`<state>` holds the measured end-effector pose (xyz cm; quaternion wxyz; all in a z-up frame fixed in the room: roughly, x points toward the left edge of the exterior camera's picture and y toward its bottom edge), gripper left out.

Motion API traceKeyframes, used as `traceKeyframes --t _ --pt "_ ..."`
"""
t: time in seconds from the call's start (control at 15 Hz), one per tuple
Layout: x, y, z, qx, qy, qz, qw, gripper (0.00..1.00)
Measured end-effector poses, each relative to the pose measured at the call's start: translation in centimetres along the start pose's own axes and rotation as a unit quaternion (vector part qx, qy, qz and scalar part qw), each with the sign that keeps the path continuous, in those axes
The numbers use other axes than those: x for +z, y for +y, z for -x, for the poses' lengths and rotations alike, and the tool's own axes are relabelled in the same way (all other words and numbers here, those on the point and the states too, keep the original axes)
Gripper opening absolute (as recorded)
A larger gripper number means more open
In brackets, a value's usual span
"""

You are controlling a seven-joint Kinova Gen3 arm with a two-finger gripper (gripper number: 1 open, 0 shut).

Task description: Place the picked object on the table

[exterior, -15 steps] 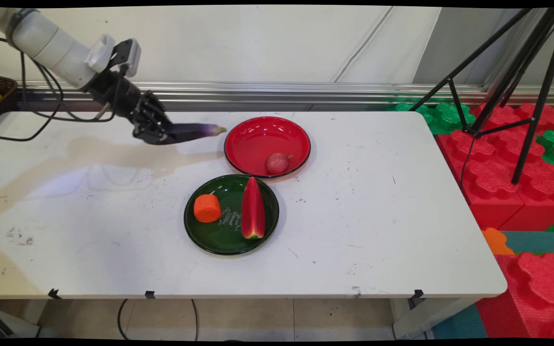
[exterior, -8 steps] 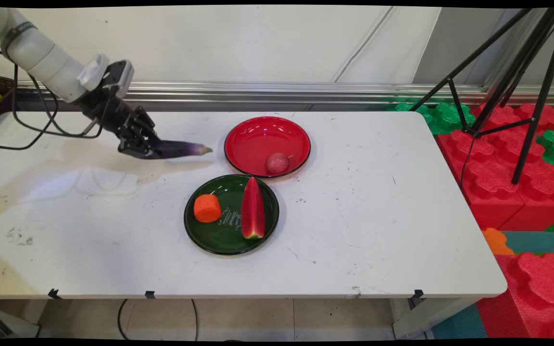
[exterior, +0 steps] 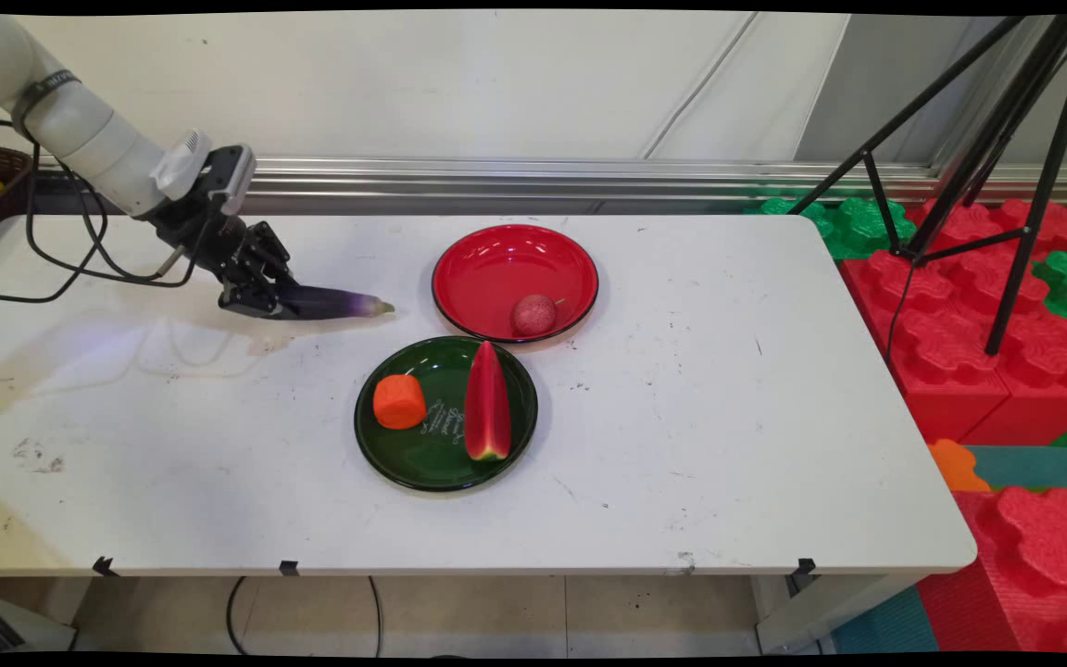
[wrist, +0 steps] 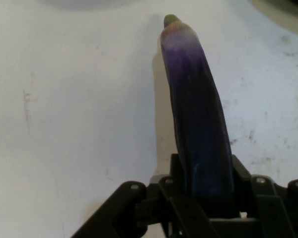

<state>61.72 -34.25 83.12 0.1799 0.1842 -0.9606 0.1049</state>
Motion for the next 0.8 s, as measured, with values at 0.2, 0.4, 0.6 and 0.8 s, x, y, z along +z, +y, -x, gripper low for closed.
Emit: traceKeyframes --t 0.2,0.4,0.6,0.8 --pt "0.7 -0.3 0.6 0.0 -0.002 -0.002 1.0 0.0" --pt "1.3 -0.5 1.0 0.001 -0.002 -0.001 1.0 0.0" --pt "1.6 -0.6 1.3 0.001 0.0 -0.001 1.0 1.0" --pt "1.5 -0.9 1.5 -0.004 0.006 -0.004 1.0 1.0"
